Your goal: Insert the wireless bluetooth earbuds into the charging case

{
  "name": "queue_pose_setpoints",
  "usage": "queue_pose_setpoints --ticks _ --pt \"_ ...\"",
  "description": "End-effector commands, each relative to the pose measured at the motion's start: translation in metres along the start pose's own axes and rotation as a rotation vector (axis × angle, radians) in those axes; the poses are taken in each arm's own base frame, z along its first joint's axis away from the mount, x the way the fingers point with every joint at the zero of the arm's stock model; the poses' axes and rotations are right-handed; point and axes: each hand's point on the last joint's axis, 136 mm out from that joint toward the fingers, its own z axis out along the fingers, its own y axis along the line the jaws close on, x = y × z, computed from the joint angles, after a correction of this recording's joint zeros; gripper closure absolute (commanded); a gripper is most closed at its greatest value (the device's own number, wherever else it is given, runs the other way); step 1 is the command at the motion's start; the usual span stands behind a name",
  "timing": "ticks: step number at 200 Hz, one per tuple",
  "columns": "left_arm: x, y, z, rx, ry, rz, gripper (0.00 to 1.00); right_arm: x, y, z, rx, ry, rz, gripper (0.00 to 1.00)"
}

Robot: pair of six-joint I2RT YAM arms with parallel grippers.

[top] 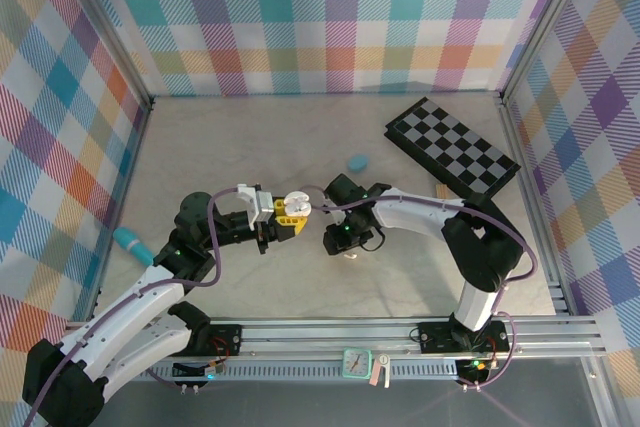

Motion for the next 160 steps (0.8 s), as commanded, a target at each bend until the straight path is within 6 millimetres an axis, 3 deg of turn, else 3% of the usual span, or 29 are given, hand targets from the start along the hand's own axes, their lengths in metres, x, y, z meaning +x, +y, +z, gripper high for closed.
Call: queue_pose_setpoints --ticks 1,43,92,139,160 --pt "-0.015 -0.002 -0.001 0.012 -0.029 0.049 0.93 0.011 -0.004 0.009 0.073 0.070 -0.058 0.58" --pt "-0.018 -0.003 -0.002 0.012 -0.036 0.053 0.93 0.027 0.007 0.017 0.061 0.130 -0.084 0.58" --pt "-0.019 -0.004 -0.003 0.014 -0.038 0.058 0.93 0.050 0.022 0.011 0.052 0.178 -0.102 0.59" --pt "-0.019 -0.004 -0.003 0.016 -0.038 0.059 0.93 0.074 0.010 -0.005 0.118 0.193 -0.073 0.59" --pt "-0.019 -0.004 -0.002 0.016 -0.040 0.061 0.93 0.073 0.006 -0.019 0.134 0.144 -0.065 0.59"
